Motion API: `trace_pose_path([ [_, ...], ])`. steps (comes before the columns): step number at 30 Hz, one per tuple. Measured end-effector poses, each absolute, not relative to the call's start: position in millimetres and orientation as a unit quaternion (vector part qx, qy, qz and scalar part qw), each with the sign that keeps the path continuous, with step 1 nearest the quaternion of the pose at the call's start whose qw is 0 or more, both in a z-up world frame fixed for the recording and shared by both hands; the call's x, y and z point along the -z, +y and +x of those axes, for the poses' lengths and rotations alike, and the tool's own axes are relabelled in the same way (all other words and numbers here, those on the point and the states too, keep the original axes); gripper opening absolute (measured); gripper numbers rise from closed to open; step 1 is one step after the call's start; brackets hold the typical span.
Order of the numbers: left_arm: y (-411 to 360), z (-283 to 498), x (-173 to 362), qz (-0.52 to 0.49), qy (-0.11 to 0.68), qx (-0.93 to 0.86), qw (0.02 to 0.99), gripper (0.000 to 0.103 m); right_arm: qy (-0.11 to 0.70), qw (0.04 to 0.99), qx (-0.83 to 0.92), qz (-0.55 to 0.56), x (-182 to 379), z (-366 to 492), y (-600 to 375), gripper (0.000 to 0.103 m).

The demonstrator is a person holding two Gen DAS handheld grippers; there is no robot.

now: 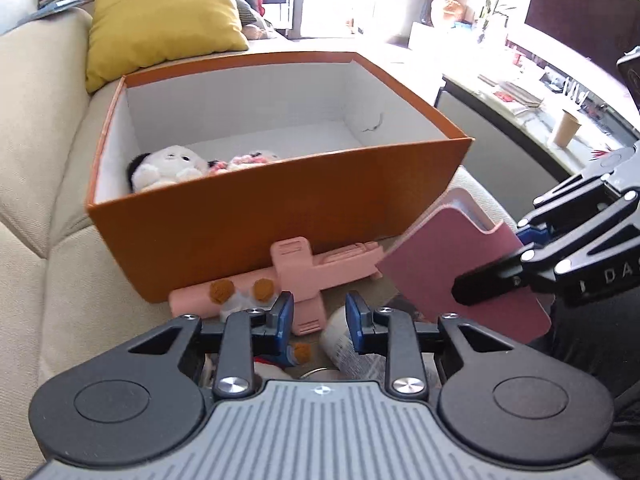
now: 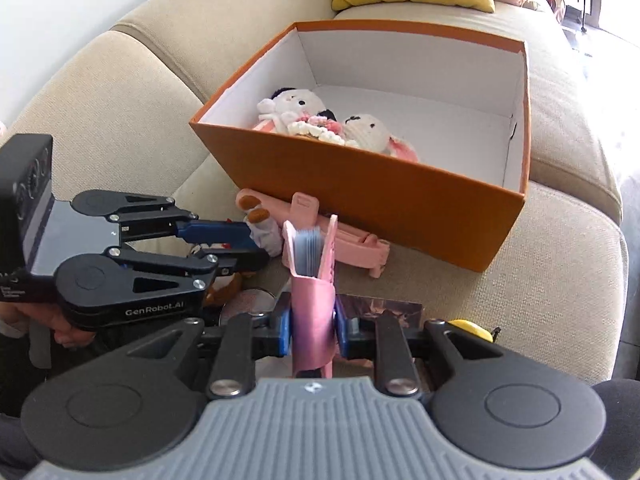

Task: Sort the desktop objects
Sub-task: 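Lift the brown plush dog and pink card holder toward the box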

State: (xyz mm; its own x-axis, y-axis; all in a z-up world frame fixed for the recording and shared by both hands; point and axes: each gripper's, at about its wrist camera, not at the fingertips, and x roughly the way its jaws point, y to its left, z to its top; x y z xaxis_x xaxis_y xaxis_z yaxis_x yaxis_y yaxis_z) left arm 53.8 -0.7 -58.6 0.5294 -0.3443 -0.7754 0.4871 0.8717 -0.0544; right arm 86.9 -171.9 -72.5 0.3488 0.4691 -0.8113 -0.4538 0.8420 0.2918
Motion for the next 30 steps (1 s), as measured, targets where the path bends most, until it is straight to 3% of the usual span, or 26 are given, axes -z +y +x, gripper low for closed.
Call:
trace_pose_path([
  [3, 3.8, 55.4, 53.7, 0.125, 0.434, 0.211, 0.867, 0.037, 0.502, 0.82, -0.276, 0.011, 77.0, 87.6, -170.4, 0.023],
  [4, 4.6, 55.9, 54.4, 0.144, 0.444, 0.203, 0.861, 0.048, 0.504, 0.819, -0.274, 0.014, 79.0, 88.3, -170.1, 0.023],
  [6, 5.6, 53.6, 56.1, 0.173, 0.451, 0.198, 0.853, 0.056, 0.51, 0.818, -0.264, 0.021, 84.8, 91.3, -170.1, 0.023],
  [19, -36.3, 34.1, 100.9, 0.347, 0.466, 0.177, 0.794, 0.058, 0.529, 0.816, -0.23, 0.035, 101.5, 101.1, -167.7, 0.025],
  [26, -37.6, 44.5, 115.7, 0.361, 0.479, 0.155, 0.785, 0.058, 0.52, 0.822, -0.23, 0.029, 95.5, 101.9, -171.7, 0.029],
  [30, -30.5, 50.1, 112.9, 0.335, 0.486, 0.152, 0.792, 0.052, 0.523, 0.821, -0.227, 0.026, 100.1, 104.0, -175.7, 0.028],
])
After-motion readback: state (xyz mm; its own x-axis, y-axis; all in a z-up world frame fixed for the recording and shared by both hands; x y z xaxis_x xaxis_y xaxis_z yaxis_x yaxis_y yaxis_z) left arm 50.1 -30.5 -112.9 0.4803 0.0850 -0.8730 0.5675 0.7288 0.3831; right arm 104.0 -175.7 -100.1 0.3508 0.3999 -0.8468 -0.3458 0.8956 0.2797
